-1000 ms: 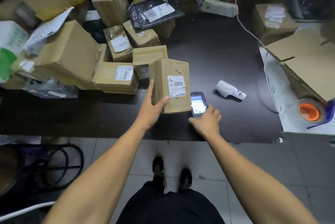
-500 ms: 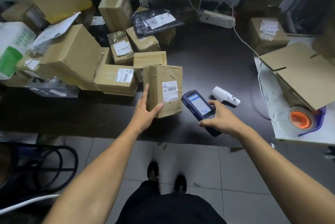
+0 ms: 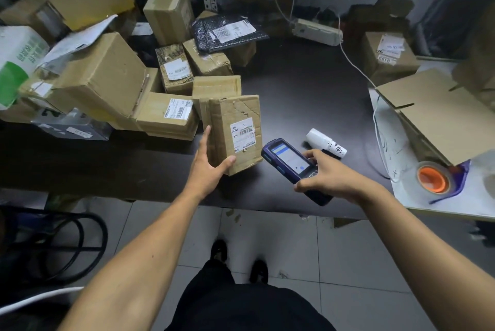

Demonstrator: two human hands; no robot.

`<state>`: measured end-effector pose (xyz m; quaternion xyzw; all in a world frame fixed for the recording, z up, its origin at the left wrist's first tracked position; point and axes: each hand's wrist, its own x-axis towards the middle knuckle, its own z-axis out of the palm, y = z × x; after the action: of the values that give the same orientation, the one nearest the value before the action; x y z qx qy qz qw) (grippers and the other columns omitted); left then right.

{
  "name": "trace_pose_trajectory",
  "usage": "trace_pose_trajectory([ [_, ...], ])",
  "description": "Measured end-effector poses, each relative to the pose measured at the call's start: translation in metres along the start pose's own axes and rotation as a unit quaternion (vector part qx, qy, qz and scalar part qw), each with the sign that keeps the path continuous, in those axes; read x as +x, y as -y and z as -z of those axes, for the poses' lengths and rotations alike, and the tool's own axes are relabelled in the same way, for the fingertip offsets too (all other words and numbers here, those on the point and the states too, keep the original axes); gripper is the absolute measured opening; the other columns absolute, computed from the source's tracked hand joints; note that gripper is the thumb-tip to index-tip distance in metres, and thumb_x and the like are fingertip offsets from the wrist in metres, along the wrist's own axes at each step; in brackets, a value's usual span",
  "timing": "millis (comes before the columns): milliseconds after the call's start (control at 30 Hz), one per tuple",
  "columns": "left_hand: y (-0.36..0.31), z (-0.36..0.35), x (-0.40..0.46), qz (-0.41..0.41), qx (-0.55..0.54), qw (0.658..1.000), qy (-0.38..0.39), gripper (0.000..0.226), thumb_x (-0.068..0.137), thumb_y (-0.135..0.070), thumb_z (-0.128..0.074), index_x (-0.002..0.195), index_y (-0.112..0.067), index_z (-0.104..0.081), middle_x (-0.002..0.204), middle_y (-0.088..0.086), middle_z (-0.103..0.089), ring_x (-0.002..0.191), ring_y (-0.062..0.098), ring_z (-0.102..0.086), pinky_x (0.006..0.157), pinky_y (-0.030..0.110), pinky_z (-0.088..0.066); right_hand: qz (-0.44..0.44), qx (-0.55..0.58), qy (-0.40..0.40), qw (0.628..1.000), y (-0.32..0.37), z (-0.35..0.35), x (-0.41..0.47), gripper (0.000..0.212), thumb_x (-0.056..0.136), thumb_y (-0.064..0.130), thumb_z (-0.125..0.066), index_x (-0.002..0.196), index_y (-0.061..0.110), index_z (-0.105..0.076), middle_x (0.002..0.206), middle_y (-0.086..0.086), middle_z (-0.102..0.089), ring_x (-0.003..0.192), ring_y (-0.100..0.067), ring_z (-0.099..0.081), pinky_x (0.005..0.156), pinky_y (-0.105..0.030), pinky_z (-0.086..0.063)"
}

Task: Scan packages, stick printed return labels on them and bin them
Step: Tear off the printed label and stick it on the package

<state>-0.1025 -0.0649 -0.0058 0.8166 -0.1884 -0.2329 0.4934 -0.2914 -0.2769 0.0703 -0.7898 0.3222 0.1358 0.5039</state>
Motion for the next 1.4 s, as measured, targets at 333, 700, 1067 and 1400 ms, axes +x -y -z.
trace_pose_trajectory([
  [333, 0.004, 0.001, 0.006, 0.053, -0.077, 0.995, 0.017, 0.084, 0.085, -0.035, -0.074, 0.151, -0.048, -0.023, 0.148, -0.001, -0.047, 0.134, 0.016, -0.046, 0.113, 0.040, -0.039, -0.052, -0.013, -0.109, 0.993, -0.028, -0.019, 0.032, 0.082, 0.063, 0.037, -0.080, 0.134, 0.019, -0.041, 0.124, -0.004, -0.049, 0.109, -0.021, -0.056, 0.080, -0.035, -0.054],
  [700, 0.007, -0.006, 0.028, 0.139, -0.077, 0.981, 0.110, 0.056, 0.099, -0.032, -0.057, 0.151, -0.030, -0.038, 0.134, -0.002, -0.055, 0.118, 0.013, -0.055, 0.103, 0.032, -0.044, -0.111, -0.013, -0.225, 0.968, -0.042, -0.085, 0.073, 0.084, 0.077, 0.029, -0.075, 0.144, 0.007, -0.030, 0.136, -0.015, -0.035, 0.130, -0.032, -0.027, 0.106, -0.038, -0.031],
  [1067, -0.010, 0.002, 0.056, 0.050, 0.040, 0.996, 0.057, 0.066, 0.092, -0.033, -0.067, 0.150, -0.028, -0.034, 0.142, -0.005, -0.044, 0.129, 0.012, -0.041, 0.104, 0.034, -0.037, -0.151, -0.076, -0.272, 0.947, -0.036, -0.094, 0.088, 0.090, 0.077, 0.049, -0.075, 0.146, 0.013, -0.030, 0.137, -0.012, -0.037, 0.131, -0.032, -0.033, 0.104, -0.048, -0.035],
  [1400, -0.096, -0.080, 0.088, -0.210, 0.165, 0.949, 0.169, 0.041, 0.092, -0.032, -0.063, 0.132, -0.023, -0.056, 0.125, -0.001, -0.061, 0.118, 0.013, -0.054, 0.099, 0.032, -0.044, -0.146, 0.036, -0.374, 0.915, -0.038, -0.045, 0.076, 0.047, 0.096, 0.037, -0.057, 0.132, 0.009, -0.049, 0.134, -0.010, -0.052, 0.123, -0.027, -0.051, 0.097, -0.036, -0.039],
])
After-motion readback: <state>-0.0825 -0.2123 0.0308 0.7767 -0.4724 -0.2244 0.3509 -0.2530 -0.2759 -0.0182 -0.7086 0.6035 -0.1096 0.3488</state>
